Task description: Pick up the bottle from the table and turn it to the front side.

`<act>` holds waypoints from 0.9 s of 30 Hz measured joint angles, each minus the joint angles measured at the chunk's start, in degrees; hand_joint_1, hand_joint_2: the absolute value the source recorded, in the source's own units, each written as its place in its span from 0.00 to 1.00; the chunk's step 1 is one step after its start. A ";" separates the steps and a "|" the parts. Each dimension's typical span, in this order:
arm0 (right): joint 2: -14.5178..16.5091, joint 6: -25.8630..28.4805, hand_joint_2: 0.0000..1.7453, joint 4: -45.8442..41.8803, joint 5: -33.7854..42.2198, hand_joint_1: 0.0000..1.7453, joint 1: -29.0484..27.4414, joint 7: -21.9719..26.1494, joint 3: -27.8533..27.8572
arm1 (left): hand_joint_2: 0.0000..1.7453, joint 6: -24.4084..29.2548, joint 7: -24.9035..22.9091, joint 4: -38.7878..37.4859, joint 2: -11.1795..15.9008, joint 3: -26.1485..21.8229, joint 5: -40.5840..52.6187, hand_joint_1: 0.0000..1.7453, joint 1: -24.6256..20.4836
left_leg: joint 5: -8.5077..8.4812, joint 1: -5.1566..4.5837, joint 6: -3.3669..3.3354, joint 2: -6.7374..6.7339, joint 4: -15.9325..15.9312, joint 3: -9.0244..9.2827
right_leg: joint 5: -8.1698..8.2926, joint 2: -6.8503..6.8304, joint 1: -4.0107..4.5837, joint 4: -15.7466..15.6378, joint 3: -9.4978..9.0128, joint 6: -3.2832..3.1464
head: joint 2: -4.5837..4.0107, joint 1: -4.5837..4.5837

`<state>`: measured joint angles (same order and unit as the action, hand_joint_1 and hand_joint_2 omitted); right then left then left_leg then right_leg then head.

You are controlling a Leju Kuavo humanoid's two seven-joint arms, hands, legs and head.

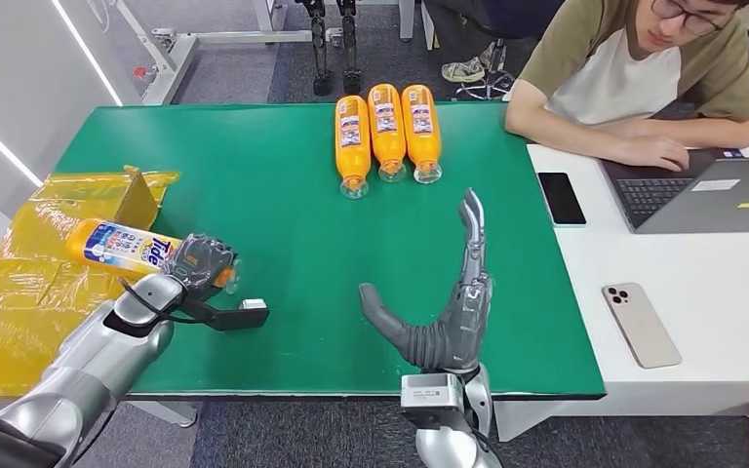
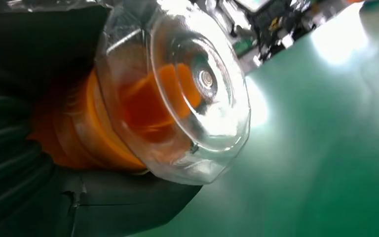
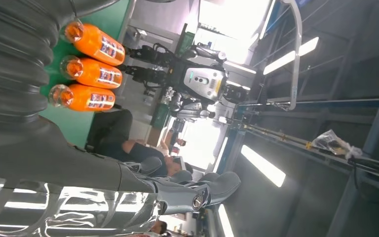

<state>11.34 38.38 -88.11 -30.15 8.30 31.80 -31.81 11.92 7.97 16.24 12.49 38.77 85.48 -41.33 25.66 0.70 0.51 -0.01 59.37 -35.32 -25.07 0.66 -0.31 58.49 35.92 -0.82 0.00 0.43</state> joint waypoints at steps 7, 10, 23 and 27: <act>-0.01 -0.02 1.00 -0.14 0.09 0.00 0.02 -0.78 -0.20 | 1.00 0.66 -5.50 -0.78 0.07 -0.01 -0.59 0.00 1.99 | 0.02 0.00 0.01 0.01 0.00 -0.01 | -0.02 -0.01 0.00 -0.02 0.01 0.00 | 0.00 0.00; -0.03 -0.02 1.00 -0.13 0.14 0.00 0.07 -1.07 -0.37 | 1.00 1.54 -6.20 -0.85 0.04 -0.05 -1.53 0.00 2.28 | 0.02 0.00 0.01 0.03 0.00 -0.01 | -0.03 -0.03 0.00 -0.01 0.01 -0.02 | 0.00 0.01; -0.17 -0.02 1.00 -0.13 0.82 0.00 0.65 -1.00 -1.11 | 1.00 2.98 -5.80 -0.85 -0.57 -2.95 -6.38 0.00 3.14 | 0.01 0.00 0.02 0.03 -0.01 0.02 | -0.03 -0.04 0.00 0.03 0.00 -0.03 | 0.00 -0.01; -0.15 -0.02 1.00 -0.13 1.18 0.00 0.86 -0.66 -1.15 | 1.00 6.92 -5.38 -0.85 -0.94 -5.63 -8.42 0.00 3.54 | 0.01 0.00 0.02 0.02 0.00 0.01 | -0.03 -0.04 0.00 0.03 0.01 -0.03 | 0.00 -0.01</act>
<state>11.19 38.36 -88.24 -28.97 9.16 31.14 -32.96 18.84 2.59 15.39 11.55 33.15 77.05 -37.79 25.67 0.69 0.53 0.02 59.37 -35.31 -25.10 0.62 -0.31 58.52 35.93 -0.85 0.00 0.42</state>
